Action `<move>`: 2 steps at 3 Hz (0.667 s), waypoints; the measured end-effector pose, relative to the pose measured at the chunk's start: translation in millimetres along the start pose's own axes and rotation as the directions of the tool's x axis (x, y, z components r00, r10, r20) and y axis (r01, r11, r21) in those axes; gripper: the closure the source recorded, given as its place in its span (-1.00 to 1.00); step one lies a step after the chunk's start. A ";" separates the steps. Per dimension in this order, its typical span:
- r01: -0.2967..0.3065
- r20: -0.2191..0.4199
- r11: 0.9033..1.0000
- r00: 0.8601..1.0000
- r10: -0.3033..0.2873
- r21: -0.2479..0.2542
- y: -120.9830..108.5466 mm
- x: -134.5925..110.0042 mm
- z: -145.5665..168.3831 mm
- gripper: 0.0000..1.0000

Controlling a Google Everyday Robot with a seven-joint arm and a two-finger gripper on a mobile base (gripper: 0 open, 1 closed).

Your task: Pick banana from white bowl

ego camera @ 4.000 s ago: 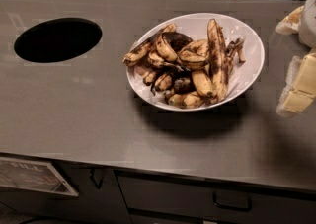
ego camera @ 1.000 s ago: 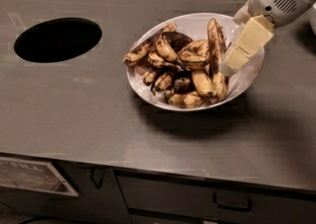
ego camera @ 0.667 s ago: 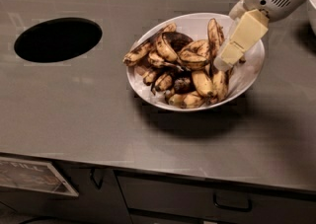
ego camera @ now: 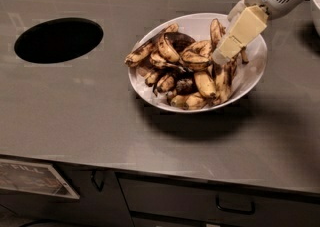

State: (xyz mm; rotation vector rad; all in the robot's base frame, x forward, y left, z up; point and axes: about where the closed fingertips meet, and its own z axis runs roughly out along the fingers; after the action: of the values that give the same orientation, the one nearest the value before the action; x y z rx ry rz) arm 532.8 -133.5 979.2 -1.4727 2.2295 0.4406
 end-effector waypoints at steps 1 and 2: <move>-0.037 0.037 0.998 0.999 0.039 -0.041 -2.3 5.2 5.5 -0.84; -0.057 0.056 0.996 0.997 0.061 -0.062 -3.8 8.1 8.2 -0.68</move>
Offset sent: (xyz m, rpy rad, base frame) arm -0.0038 -0.0111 -0.0152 0.1106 0.0916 -0.0272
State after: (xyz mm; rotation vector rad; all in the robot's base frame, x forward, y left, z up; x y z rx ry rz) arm 535.0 -137.4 967.9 -1.4083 2.2371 0.5673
